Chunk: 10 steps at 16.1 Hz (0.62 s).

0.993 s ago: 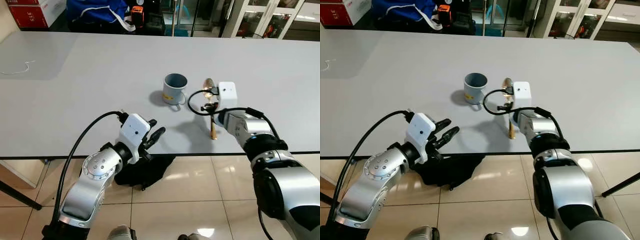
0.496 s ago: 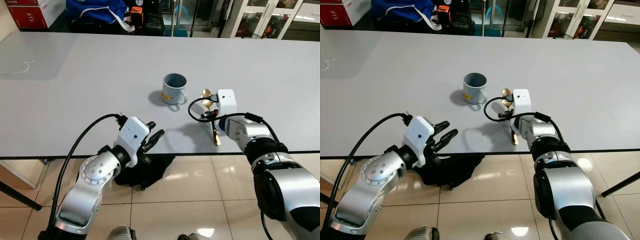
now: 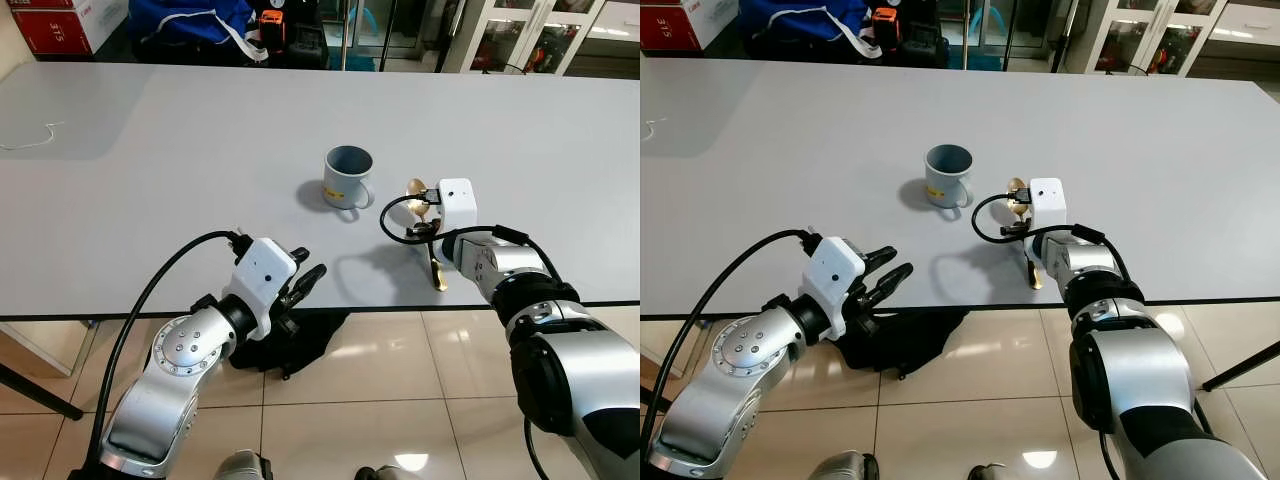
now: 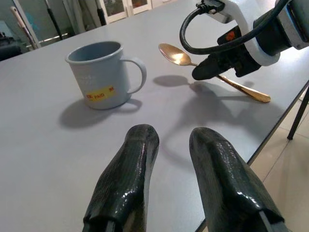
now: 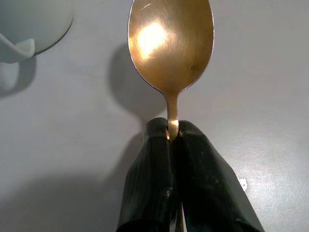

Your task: Setting the table

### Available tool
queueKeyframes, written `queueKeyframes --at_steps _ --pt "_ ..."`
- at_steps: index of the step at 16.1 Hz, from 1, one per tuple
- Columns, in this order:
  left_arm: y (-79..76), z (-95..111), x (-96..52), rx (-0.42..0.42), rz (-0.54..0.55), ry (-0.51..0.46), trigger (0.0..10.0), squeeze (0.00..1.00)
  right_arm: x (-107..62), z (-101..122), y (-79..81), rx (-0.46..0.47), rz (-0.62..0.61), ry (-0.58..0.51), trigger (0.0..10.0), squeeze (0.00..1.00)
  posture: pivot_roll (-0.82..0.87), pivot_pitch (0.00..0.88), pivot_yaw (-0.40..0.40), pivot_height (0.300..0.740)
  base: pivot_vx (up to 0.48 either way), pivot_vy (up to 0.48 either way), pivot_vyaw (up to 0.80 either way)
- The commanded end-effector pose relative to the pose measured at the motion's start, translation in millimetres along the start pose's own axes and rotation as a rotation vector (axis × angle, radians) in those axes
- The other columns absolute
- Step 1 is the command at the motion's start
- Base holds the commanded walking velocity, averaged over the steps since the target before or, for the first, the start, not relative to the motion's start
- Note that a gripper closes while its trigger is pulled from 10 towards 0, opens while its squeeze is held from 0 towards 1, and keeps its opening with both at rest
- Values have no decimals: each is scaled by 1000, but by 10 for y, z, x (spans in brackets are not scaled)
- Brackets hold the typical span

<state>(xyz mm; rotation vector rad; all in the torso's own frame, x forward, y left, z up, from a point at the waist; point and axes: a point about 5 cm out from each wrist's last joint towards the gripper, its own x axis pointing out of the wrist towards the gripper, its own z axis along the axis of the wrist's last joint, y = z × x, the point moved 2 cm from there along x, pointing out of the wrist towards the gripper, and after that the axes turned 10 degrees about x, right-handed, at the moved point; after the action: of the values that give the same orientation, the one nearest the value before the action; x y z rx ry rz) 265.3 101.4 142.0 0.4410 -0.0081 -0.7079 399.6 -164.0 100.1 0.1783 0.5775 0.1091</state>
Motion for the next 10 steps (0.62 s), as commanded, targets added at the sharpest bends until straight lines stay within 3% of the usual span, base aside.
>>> queueKeyframes --at_steps 1,10 --pt "-8 45 -1 3 -9 -9 10000 0 -1 1 -30 1 -13 -3 10000 0 63 115 -47 740 0 0 0" --pt "8 57 -94 9 1 14 10000 0 30 -20 64 -2 5 -24 10000 0 106 142 -56 740 0 0 0"
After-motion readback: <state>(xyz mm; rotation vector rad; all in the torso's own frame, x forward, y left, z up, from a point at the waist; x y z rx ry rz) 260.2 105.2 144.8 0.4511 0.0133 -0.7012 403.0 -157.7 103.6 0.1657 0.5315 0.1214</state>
